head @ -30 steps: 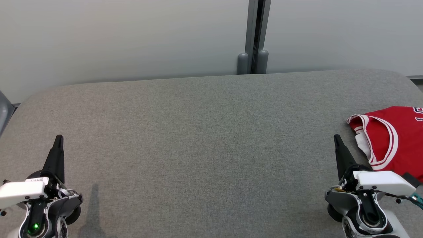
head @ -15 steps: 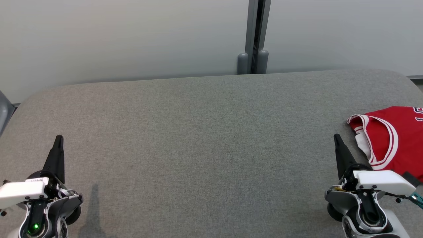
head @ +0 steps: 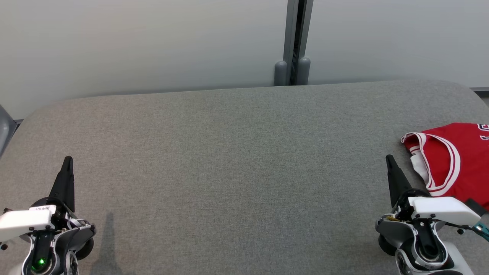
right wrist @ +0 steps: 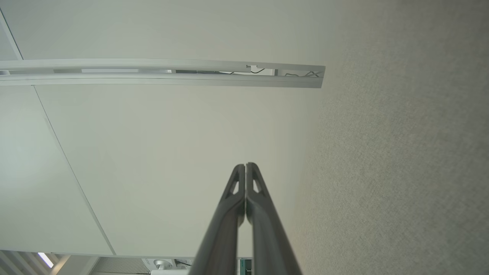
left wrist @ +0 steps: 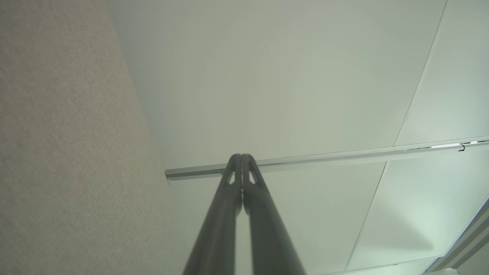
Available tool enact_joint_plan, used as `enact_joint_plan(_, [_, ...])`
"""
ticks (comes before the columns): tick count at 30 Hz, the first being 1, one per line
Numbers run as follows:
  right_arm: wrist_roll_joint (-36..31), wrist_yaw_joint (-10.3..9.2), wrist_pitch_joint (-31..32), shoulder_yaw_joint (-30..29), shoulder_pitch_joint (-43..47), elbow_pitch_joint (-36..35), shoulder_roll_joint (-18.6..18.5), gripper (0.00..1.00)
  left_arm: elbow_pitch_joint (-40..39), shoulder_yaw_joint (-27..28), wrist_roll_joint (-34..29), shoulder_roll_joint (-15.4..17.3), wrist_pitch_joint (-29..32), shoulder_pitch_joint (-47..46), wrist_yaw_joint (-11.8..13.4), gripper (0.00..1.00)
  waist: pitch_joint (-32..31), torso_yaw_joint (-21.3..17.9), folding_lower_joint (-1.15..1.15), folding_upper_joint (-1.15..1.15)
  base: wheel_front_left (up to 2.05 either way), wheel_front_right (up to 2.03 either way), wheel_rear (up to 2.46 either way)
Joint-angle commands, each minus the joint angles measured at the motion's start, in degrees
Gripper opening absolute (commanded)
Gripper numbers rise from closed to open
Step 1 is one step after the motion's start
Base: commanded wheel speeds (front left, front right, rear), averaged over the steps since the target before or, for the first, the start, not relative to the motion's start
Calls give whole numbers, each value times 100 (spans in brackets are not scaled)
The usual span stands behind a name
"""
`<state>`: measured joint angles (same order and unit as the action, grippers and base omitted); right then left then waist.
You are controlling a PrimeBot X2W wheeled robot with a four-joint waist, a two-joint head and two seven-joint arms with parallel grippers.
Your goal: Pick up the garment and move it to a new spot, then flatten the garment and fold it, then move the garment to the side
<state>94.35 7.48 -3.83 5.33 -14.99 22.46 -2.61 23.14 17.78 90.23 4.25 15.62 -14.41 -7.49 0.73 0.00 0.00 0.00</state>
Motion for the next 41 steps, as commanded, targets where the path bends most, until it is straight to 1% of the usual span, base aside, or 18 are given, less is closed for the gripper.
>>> enact_joint_plan(1, [26, 2, -20, -6, -42, 4, -50, 0, 4, 28, 3, 9, 15, -87, -26, 0, 0, 0, 0, 0, 0, 0, 0])
enact_joint_plan(41, [27, 2, -17, -5, -41, 4, -50, 0, 2, 48, -23, -7, 26, -93, -26, 0, 0, 0, 0, 0, 0, 0, 0])
